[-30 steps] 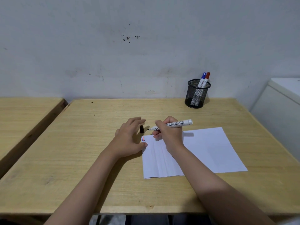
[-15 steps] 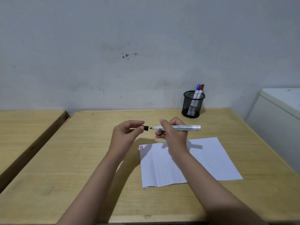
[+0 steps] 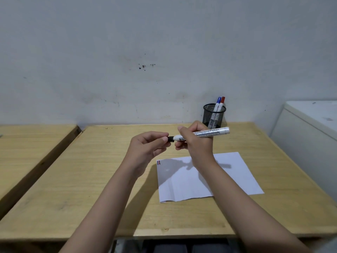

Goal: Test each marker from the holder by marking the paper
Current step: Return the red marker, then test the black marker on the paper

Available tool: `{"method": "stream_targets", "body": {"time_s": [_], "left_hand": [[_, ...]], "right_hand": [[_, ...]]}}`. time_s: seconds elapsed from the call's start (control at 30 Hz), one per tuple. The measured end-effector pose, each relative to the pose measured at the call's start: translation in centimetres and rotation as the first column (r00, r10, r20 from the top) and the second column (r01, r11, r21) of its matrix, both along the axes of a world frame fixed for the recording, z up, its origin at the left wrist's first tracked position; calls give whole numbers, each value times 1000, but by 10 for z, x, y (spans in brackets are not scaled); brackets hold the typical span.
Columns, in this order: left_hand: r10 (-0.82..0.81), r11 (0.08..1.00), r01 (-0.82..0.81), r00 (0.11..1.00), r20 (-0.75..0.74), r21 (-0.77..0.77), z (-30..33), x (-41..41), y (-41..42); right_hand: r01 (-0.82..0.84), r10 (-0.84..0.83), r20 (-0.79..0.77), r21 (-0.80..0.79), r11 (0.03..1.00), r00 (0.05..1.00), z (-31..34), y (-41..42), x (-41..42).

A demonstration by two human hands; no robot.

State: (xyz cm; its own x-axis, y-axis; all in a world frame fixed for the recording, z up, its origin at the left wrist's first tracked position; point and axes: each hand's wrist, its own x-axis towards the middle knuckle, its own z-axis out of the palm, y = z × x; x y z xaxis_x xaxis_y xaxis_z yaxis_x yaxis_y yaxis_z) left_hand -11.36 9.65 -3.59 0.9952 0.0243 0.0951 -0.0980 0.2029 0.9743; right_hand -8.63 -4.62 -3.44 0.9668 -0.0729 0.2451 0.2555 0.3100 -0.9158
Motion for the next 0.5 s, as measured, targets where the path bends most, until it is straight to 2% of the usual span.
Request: {"method": "stream_targets", "body": {"time_s": [0.27, 0.37, 0.43, 0.5], "left_hand": [[-34, 993, 34, 999, 0, -115, 17, -7, -4], [-37, 988, 38, 999, 6, -148, 17, -8, -9], [15, 993, -10, 999, 44, -121, 18, -6, -10], [123, 990, -115, 987, 101, -85, 20, -1, -10]], "right_hand": [[-1, -9, 85, 114, 993, 996, 14, 4, -13], [13, -20, 79, 85, 996, 997, 19, 4, -14], [-67, 70, -60, 49, 997, 996, 20, 1, -12], [-246, 232, -299, -8, 969, 926, 24, -5, -12]]}}
